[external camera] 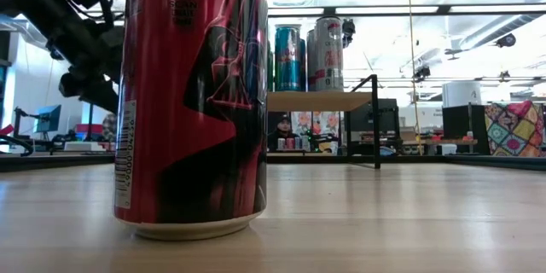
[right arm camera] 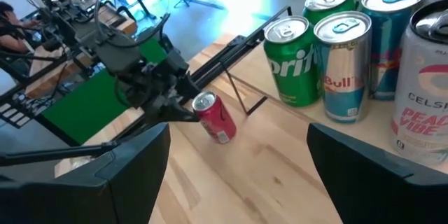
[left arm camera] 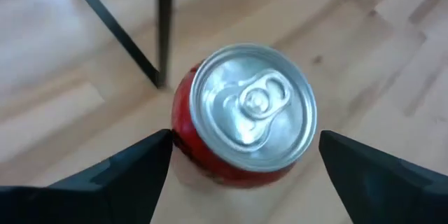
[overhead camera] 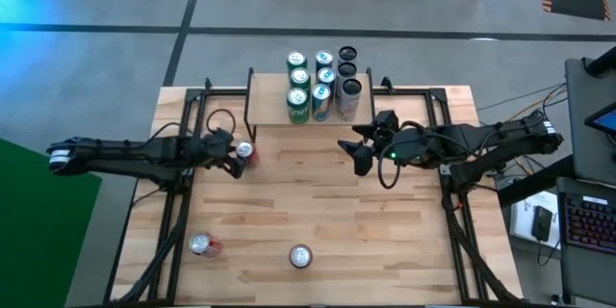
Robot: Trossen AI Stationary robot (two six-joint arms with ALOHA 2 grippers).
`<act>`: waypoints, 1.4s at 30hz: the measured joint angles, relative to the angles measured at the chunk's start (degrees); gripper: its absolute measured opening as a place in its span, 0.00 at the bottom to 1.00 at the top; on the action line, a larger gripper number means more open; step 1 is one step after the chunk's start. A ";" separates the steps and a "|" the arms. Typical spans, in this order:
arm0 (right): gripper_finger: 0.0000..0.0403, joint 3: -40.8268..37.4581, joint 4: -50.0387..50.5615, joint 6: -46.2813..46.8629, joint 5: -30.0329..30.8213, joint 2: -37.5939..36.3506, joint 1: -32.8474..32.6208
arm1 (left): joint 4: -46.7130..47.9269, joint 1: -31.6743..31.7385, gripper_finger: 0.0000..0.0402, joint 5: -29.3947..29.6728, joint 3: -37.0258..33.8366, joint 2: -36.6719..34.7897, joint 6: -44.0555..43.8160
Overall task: Place canned beverage on shelf
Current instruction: Put the top left red soda can on the shelf
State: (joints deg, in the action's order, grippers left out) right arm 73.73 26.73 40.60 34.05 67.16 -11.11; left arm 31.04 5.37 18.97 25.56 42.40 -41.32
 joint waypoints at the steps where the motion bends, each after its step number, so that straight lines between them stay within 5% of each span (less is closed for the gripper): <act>1: 0.81 0.00 0.03 0.04 -0.07 0.01 -0.02 | -0.09 0.00 0.85 -1.43 0.04 0.19 -1.17; 12: 0.81 -0.03 0.58 -0.55 -1.15 0.40 -0.02 | -6.28 -0.07 0.74 -5.18 1.87 1.37 -2.70; 21: 0.81 -0.07 3.83 0.77 -1.54 0.59 -0.16 | -12.54 -1.63 0.71 -7.73 1.73 3.80 8.47; 42: 0.81 -0.07 4.75 -0.55 -1.56 0.59 -0.28 | -25.69 -1.66 0.89 -7.54 1.88 18.97 21.49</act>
State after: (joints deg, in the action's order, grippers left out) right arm 73.67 31.48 40.05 32.49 67.75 -11.40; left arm 5.34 3.70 11.43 27.45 61.37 -19.83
